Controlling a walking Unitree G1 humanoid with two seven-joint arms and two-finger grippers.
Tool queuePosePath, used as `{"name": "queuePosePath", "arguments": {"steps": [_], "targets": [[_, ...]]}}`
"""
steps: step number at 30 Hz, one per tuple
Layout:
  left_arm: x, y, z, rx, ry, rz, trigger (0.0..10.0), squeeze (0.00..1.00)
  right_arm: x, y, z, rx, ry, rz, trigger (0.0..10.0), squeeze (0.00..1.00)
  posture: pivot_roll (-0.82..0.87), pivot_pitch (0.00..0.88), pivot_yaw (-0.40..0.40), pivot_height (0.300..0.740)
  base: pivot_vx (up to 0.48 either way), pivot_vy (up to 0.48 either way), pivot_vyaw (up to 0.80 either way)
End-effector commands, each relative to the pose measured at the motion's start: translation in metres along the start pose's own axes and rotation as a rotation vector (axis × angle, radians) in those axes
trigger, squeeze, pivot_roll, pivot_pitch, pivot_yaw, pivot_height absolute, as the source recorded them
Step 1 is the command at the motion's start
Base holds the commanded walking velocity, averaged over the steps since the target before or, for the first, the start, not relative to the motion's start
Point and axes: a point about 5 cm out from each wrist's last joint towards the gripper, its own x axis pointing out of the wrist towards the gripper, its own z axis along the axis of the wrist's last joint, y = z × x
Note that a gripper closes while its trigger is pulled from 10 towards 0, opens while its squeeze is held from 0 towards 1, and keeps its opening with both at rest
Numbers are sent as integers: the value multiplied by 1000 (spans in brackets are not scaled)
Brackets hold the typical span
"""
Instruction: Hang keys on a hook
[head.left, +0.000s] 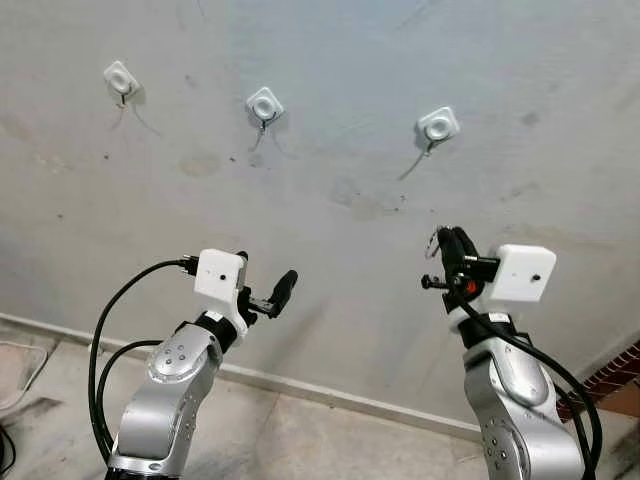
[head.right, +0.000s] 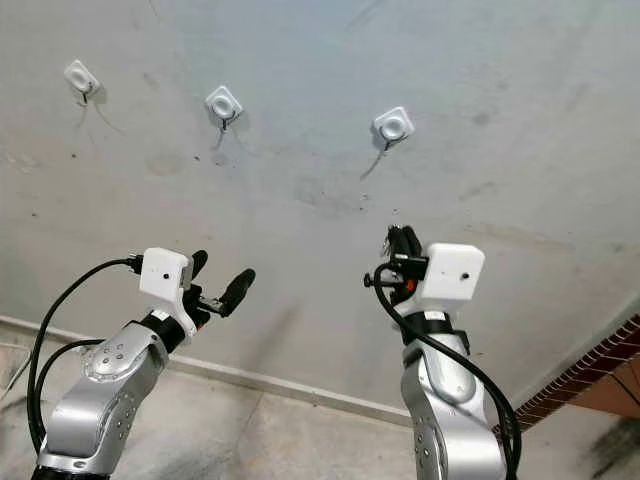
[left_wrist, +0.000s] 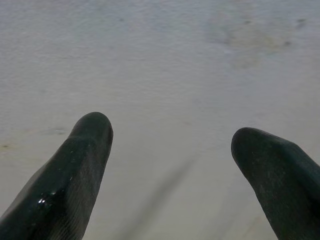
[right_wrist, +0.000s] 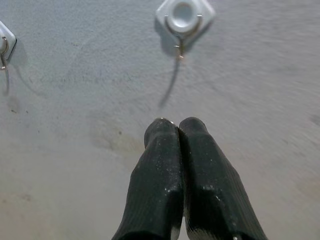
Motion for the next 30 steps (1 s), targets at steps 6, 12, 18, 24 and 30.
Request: {"name": "queuePosePath", "arguments": {"steps": [6, 12, 18, 24, 30], "targets": [[-2, 3, 2, 13, 8, 24, 10000, 0, 4, -4, 4, -20, -15, -9, 10000, 0, 131, 0, -40, 740, 294, 0, 0], [-2, 5, 1, 18, 16, 28, 10000, 0, 7, -5, 4, -27, -20, -9, 10000, 0, 135, 0, -41, 740, 0, 0, 0], [-3, 5, 0, 17, 21, 31, 10000, 0, 8, -5, 4, -33, -22, -11, 10000, 0, 141, 0, -44, 740, 0, 0, 0], [-5, 8, -1, 28, 28, 40, 10000, 0, 12, -4, 7, -17, -38, 1, 10000, 0, 141, 0, -44, 740, 0, 0, 0], [-6, 11, -4, 44, 35, 43, 10000, 0, 20, 2, 15, -6, -77, 14, 10000, 0, 148, 0, -38, 740, 0, 0, 0]]}}
